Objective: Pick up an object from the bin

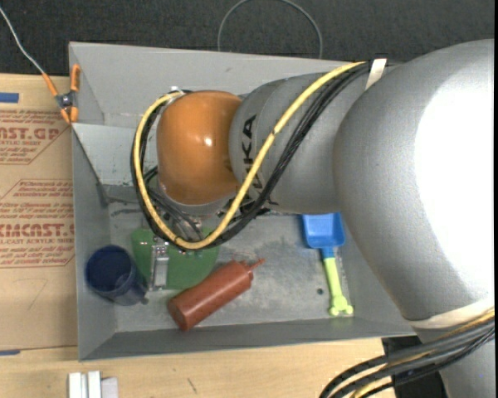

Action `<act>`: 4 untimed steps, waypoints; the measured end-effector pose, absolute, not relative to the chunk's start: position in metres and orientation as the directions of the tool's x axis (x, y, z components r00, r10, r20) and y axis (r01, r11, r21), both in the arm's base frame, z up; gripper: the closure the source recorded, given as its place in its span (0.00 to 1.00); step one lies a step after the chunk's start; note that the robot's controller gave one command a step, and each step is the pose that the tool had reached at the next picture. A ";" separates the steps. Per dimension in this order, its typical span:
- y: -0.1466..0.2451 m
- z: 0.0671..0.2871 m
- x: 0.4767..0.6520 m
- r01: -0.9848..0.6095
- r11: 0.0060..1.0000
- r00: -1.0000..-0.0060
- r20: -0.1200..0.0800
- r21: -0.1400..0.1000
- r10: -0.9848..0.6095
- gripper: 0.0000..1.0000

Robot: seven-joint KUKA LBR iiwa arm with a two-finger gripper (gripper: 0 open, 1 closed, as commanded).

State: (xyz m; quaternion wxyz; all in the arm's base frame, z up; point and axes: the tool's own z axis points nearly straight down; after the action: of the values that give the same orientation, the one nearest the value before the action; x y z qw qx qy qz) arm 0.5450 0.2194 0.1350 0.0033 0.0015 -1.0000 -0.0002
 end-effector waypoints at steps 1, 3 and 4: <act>0.218 0.140 0.547 0.000 1.000 -1.000 0.000 0.002 0.000 0.00; 0.179 0.074 0.521 -0.015 1.000 -1.000 -0.012 0.007 -0.014 1.00; 0.179 0.074 0.521 -0.015 1.000 -1.000 -0.012 0.007 -0.015 1.00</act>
Offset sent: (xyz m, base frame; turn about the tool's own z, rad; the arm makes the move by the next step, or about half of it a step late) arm -0.0285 -0.0114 -0.0650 0.0073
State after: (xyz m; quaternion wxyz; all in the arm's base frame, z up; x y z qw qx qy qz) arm 0.5206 0.1791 0.0740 -0.0059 0.0073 -0.9999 -0.0035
